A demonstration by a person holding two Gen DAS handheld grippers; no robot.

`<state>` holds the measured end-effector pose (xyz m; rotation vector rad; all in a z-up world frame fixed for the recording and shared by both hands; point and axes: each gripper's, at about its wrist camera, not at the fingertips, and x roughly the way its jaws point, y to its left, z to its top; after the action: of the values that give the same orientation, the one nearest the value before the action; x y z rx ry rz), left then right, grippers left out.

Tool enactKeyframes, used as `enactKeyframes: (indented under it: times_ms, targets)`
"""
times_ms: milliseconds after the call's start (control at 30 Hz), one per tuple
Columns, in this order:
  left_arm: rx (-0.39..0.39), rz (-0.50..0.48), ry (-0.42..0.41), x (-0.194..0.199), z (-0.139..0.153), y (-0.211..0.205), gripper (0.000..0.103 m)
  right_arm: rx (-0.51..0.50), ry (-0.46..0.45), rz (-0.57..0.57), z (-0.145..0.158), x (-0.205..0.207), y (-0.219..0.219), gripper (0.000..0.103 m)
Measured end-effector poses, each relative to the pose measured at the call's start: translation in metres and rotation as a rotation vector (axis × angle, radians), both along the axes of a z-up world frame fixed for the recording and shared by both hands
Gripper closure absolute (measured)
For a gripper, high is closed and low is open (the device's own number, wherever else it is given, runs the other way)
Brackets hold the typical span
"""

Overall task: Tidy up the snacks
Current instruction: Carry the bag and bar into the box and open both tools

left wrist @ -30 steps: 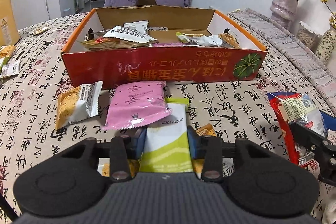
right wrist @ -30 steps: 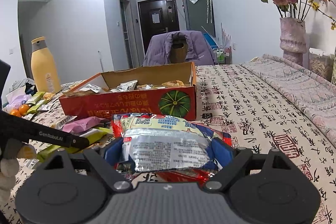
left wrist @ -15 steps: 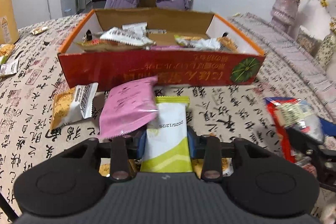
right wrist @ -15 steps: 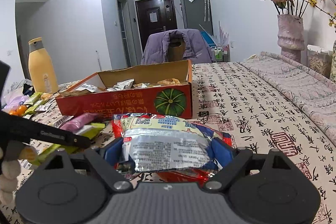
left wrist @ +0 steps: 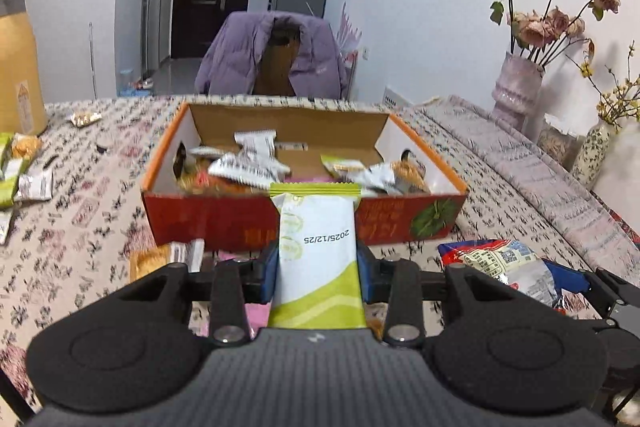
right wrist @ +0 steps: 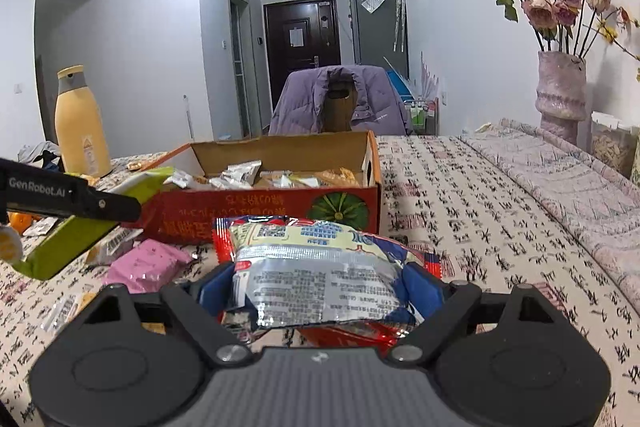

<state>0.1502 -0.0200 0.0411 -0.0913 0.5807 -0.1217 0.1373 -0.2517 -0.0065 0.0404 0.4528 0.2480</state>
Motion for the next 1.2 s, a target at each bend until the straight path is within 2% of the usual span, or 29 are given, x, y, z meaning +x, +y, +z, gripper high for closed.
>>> enactKeyframes:
  times_ms: [367, 733, 1000, 1133, 1200]
  targets:
    - [0.007, 0.021, -0.079, 0.034, 0.03, 0.002, 0.065, -0.008, -0.084, -0.001, 0.034, 0.035, 0.01, 0.014]
    - [-0.038, 0.085, -0.126, 0.105, 0.053, 0.017, 0.065, -0.017, -0.106, 0.015, 0.068, 0.113, 0.033, 0.014]
    - [-0.045, 0.141, -0.112, 0.159, 0.038, 0.026, 0.065, -0.027, -0.075, -0.003, 0.064, 0.178, 0.058, 0.014]
    - [-0.061, 0.146, -0.08, 0.173, 0.016, 0.027, 0.065, -0.046, -0.097, -0.016, 0.054, 0.186, 0.065, 0.014]
    - [-0.042, 0.15, -0.074, 0.177, 0.005, 0.026, 0.065, -0.052, -0.11, -0.019, 0.046, 0.184, 0.066, 0.014]
